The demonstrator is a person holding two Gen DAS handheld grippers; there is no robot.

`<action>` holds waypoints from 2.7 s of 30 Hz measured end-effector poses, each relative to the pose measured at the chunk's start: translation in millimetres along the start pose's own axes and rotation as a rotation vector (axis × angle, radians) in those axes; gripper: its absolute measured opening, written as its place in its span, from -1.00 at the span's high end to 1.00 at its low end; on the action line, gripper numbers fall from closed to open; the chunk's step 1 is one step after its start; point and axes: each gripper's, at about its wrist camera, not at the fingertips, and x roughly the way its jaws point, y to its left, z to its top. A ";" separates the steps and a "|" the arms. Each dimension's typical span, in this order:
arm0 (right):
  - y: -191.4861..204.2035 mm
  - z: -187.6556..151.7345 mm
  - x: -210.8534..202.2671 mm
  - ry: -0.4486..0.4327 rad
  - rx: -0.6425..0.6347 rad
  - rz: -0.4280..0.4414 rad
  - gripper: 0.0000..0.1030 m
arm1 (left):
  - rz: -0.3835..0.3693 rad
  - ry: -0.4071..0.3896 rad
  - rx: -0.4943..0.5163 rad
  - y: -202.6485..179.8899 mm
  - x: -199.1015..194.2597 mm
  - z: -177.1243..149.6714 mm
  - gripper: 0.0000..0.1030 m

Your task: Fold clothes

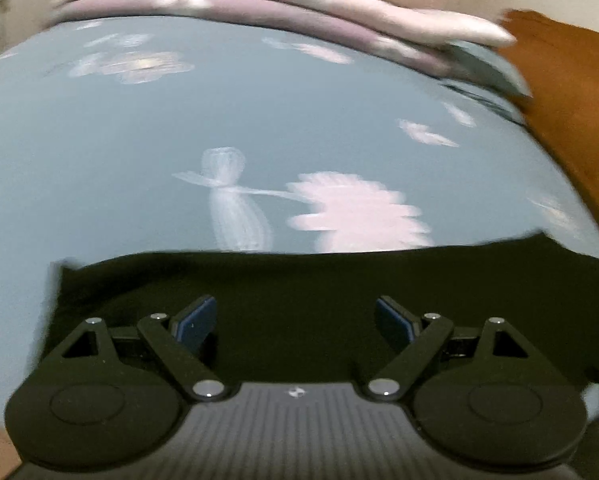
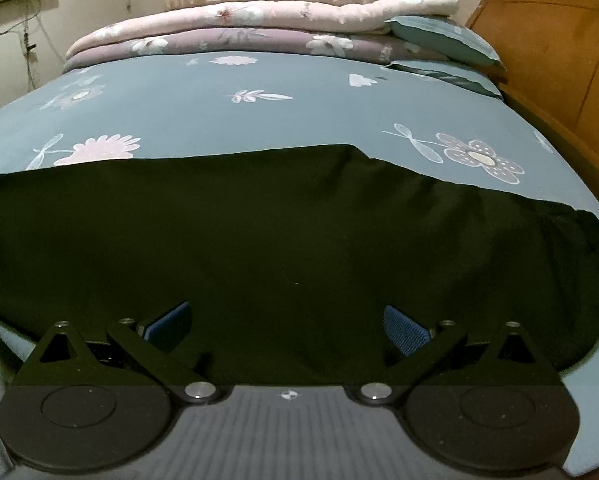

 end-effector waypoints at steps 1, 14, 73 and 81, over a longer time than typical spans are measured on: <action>0.5 -0.6 0.2 -0.001 -0.004 0.003 -1.00 | -0.047 0.008 0.026 -13.7 3.1 4.3 -0.67; -7.2 -5.6 -6.9 -0.045 0.003 0.053 -1.00 | -0.520 0.161 0.171 -193.9 119.3 41.9 -0.67; -20.9 -14.2 -17.6 -0.074 0.103 0.112 -1.00 | -0.052 0.094 0.395 -149.0 22.8 -83.4 -0.70; -12.4 -8.7 -1.6 -0.033 0.076 0.117 -1.00 | -0.003 0.063 0.286 -123.9 8.6 -69.7 -0.70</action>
